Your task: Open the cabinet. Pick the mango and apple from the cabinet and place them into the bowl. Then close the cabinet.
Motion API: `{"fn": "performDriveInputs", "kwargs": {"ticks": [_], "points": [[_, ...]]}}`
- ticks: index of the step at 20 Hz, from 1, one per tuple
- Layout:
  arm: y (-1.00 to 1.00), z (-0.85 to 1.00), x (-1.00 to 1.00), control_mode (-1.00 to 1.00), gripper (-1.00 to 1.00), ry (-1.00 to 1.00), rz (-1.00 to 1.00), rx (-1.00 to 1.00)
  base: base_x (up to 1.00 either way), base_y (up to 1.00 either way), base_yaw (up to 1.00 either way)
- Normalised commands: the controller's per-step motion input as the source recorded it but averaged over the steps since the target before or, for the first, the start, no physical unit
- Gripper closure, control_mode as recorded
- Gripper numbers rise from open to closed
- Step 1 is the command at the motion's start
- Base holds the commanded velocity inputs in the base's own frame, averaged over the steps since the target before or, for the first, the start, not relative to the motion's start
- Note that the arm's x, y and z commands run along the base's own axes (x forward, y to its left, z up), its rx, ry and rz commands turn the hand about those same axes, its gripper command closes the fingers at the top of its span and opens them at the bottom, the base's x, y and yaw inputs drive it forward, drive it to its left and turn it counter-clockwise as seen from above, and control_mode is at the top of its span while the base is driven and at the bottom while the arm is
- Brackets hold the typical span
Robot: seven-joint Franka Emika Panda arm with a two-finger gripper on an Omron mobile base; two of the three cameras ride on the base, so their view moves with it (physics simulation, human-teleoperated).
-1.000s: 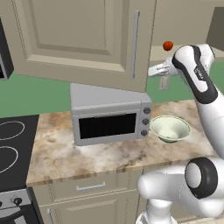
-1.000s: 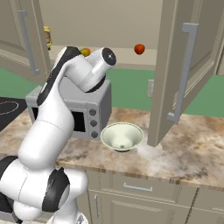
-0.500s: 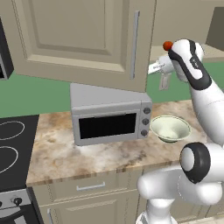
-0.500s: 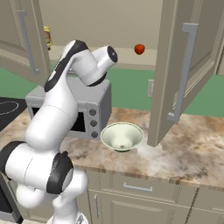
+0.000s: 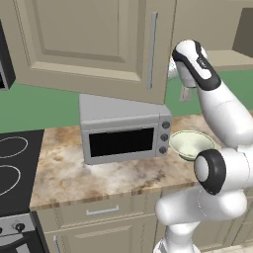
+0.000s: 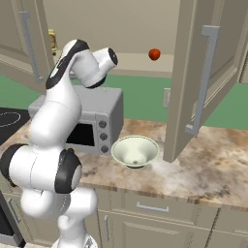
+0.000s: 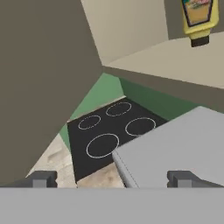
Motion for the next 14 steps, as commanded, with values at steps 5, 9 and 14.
{"fn": "performDriveInputs", "kwargs": {"ticks": [5, 9, 14], "points": [[1.0, 0.11, -0.31, -1.0, -1.0, -0.18, 0.1, -0.01, 0.0, 0.0, 0.0], [1.0, 0.12, -0.56, -1.0, -1.0, -0.25, 0.07, 0.0, 0.0, 0.0, 0.0], [1.0, 0.09, -0.73, -1.0, -1.0, -0.33, 0.01, 0.0, 0.0, 0.0, 0.0]]}}
